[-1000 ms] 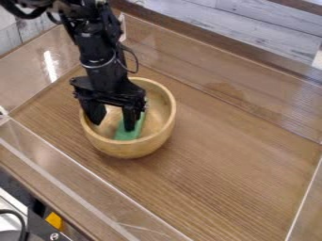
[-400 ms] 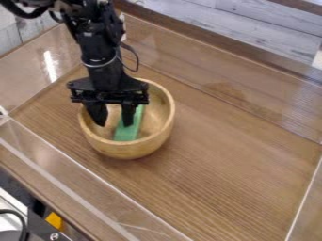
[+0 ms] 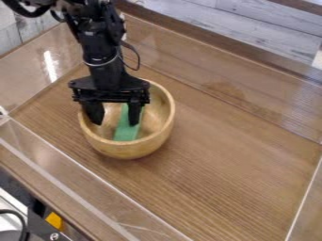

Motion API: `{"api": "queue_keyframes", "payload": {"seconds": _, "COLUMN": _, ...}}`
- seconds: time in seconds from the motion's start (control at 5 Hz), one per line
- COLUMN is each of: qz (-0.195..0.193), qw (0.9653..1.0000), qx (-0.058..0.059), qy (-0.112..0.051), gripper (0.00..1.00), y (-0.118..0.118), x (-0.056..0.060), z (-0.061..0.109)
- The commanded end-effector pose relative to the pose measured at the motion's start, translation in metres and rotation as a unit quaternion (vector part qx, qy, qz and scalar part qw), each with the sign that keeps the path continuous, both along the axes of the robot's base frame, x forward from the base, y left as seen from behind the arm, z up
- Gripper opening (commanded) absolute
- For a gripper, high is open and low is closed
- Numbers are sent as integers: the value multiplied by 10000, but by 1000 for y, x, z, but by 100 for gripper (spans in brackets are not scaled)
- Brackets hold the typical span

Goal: Put the green block in the brown bowl

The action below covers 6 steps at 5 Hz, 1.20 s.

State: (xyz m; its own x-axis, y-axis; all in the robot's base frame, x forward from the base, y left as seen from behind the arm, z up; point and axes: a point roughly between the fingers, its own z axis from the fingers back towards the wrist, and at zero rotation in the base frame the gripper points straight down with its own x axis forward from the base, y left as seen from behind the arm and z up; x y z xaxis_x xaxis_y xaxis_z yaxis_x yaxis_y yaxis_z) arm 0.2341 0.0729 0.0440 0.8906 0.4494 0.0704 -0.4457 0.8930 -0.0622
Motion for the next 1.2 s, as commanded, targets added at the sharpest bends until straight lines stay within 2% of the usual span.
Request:
{"api": "queue_keyframes", "payload": {"seconds": 0.0, "qz": -29, "qw": 9998, "qx": 46, "qy": -197, "gripper": 100, "y": -7, "x": 11, "z": 9}}
{"api": "queue_keyframes", "payload": {"seconds": 0.4, "qz": -263, "qw": 9995, "qx": 2, "qy": -194, "gripper": 100, "y": -21, "x": 15, "z": 28}}
{"api": "queue_keyframes", "payload": {"seconds": 0.8, "qz": -538, "qw": 9984, "qx": -33, "qy": -168, "gripper": 100, "y": -24, "x": 20, "z": 46}}
{"api": "queue_keyframes", "payload": {"seconds": 1.0, "qz": -440, "qw": 9989, "qx": -33, "qy": -135, "gripper": 100, "y": -29, "x": 21, "z": 39}}
